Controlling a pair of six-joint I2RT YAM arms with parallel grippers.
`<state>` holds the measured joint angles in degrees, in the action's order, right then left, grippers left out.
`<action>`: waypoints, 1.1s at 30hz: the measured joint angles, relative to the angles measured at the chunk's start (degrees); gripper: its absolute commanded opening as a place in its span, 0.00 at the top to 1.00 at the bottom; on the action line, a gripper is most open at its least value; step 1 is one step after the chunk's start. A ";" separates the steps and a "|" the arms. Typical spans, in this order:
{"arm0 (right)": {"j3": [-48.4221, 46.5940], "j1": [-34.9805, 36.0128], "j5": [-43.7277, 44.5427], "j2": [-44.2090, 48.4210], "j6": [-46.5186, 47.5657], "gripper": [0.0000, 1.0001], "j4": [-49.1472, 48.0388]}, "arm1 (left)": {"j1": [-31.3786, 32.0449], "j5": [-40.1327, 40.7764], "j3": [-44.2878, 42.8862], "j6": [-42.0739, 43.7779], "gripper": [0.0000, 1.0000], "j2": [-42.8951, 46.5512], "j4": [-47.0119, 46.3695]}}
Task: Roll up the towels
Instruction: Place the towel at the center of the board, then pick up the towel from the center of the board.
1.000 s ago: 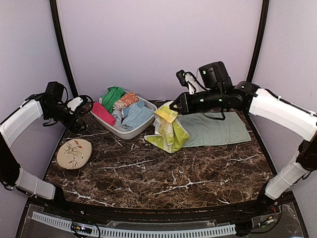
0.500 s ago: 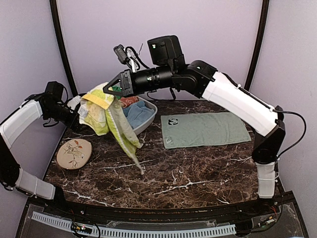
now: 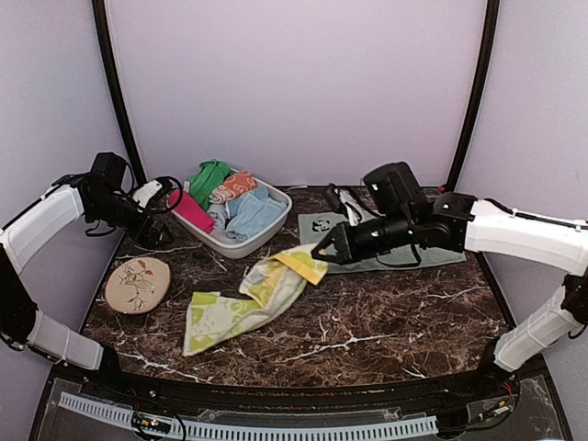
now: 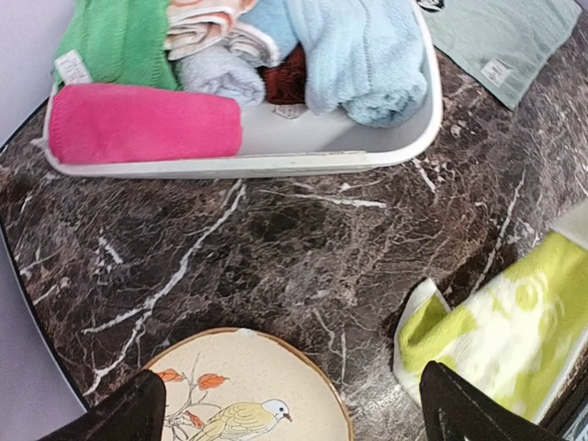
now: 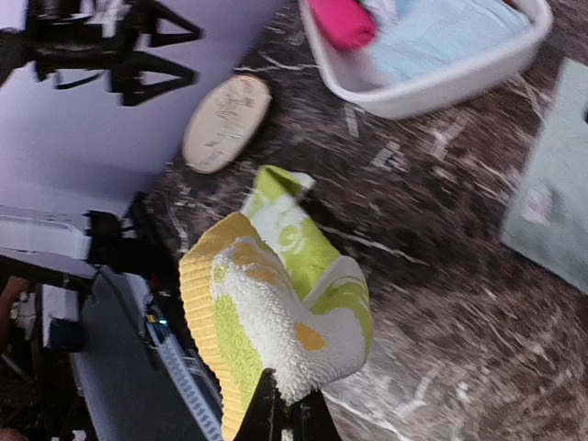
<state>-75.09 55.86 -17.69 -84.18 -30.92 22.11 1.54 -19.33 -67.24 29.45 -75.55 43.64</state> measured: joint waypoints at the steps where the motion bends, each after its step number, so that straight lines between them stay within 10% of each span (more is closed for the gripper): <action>1: 5.49 -1.86 1.64 2.58 -1.22 0.98 -0.07 | 1.31 0.13 0.09 0.50 0.02 -0.22 -0.02; 11: 40.26 -5.42 6.67 26.73 -13.99 0.40 2.97 | 15.69 3.34 7.02 4.15 0.10 -6.86 -0.37; 24: 20.06 -4.76 27.19 21.00 -8.24 0.33 20.61 | 29.11 4.52 4.22 4.26 0.08 -15.78 -3.87; 33: 7.45 0.42 19.41 -10.03 8.76 0.33 14.56 | 29.05 2.14 4.28 4.63 0.15 -19.54 -9.16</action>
<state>-67.64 56.27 1.72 -94.21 -22.15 36.67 30.59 -17.19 -62.96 34.09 -95.09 34.48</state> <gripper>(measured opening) 0.669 0.870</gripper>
